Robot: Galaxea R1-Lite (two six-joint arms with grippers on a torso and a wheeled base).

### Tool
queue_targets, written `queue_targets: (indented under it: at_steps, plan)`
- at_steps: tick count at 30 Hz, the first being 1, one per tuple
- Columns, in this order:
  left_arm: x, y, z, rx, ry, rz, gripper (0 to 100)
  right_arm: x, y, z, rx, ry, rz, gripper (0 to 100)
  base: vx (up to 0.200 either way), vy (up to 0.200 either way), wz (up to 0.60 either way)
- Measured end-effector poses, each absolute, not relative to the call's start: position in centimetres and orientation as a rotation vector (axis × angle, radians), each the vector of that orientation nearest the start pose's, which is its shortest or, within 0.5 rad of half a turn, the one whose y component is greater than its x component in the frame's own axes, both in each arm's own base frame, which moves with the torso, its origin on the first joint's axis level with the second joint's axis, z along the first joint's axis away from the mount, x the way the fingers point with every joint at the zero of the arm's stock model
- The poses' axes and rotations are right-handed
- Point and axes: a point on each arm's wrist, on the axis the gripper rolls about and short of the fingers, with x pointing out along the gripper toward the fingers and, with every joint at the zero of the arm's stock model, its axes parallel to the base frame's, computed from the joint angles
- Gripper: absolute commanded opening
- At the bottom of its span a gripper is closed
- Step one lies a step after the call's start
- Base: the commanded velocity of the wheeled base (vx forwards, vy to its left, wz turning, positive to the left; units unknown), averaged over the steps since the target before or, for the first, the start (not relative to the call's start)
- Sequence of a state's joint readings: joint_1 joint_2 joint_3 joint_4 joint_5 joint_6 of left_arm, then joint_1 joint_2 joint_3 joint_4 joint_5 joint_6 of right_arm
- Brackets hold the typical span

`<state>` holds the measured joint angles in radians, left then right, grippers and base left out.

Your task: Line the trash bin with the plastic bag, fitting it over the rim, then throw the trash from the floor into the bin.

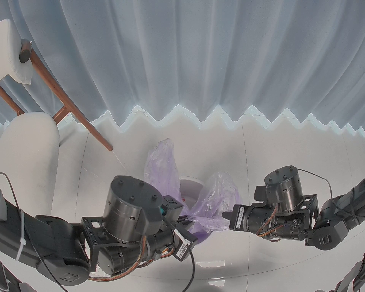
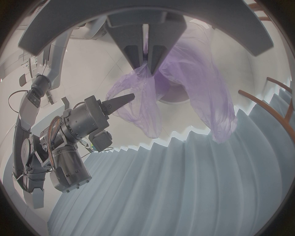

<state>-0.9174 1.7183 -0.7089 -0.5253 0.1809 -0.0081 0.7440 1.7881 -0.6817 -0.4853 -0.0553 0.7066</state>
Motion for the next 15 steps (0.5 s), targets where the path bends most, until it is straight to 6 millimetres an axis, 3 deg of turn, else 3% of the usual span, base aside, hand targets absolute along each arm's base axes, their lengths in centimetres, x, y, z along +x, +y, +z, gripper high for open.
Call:
queue_targets:
  at_steps: [3,4,15]
  plan:
    - [17.8,-22.6,14.1,0.252,0.427,-0.721,0,21.8,19.9,11.2,0.348,0.757,0.459,0,0.000,0.000,0.00]
    - [17.7,-22.4,14.0,0.255,0.431,-0.721,100,21.8,19.9,11.2,0.332,0.748,0.469,0,0.000,0.000,0.00]
    - [16.3,-20.5,14.5,0.241,0.431,-0.704,100,22.0,19.9,11.3,0.182,0.636,0.635,0,0.000,0.000,0.00]
